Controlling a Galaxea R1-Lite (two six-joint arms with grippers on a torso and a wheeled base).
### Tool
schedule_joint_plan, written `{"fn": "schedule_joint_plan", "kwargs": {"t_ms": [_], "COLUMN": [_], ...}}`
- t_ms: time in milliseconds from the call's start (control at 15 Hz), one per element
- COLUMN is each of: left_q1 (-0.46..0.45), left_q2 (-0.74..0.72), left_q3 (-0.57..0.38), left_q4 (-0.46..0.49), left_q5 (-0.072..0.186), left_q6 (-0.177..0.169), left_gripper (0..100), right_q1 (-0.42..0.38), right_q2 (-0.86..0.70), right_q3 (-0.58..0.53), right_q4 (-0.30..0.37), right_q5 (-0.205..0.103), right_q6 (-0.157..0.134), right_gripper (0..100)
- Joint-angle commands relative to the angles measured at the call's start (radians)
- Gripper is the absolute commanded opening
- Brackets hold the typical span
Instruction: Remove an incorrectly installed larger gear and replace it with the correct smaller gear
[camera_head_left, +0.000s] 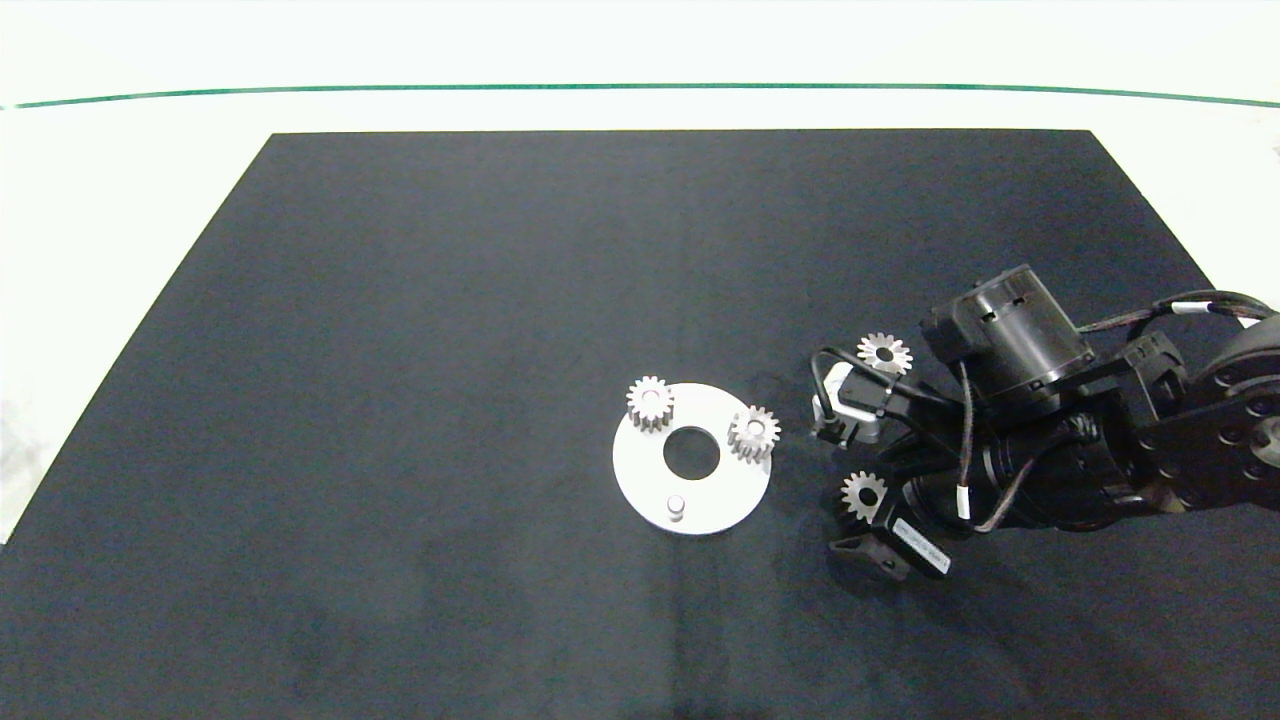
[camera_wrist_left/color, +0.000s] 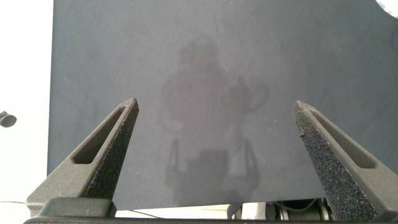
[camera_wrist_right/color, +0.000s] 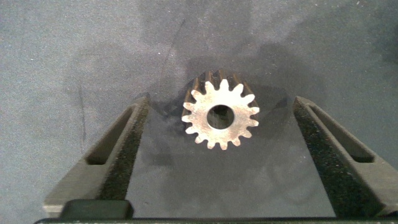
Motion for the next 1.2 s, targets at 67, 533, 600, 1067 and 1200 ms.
{"fn": "schedule_joint_plan", "kwargs": {"t_ms": [67, 533, 600, 1067, 1200], "left_q1": [0.0, 0.0, 0.0, 0.0, 0.0], "left_q2": [-0.003, -0.003, -0.004, -0.011, -0.011], "left_q3": [0.0, 0.0, 0.0, 0.0, 0.0], "left_q4": [0.002, 0.001, 0.001, 0.002, 0.002], "left_q5": [0.002, 0.002, 0.0, 0.002, 0.002], "left_q6": [0.001, 0.002, 0.002, 0.002, 0.007], "left_gripper": [100, 100, 100, 100, 100], "right_q1": [0.002, 0.001, -0.001, -0.001, 0.001], "right_q2": [0.002, 0.004, 0.002, 0.024, 0.024], "right_q3": [0.004, 0.01, 0.013, 0.023, 0.03], "right_q4": [0.001, 0.001, 0.002, -0.062, -0.064], "right_q5": [-0.002, -0.013, -0.013, -0.014, -0.014], "right_q6": [-0.004, -0.004, -0.004, -0.004, -0.004], "right_gripper": [87, 73, 72, 56, 54]}}
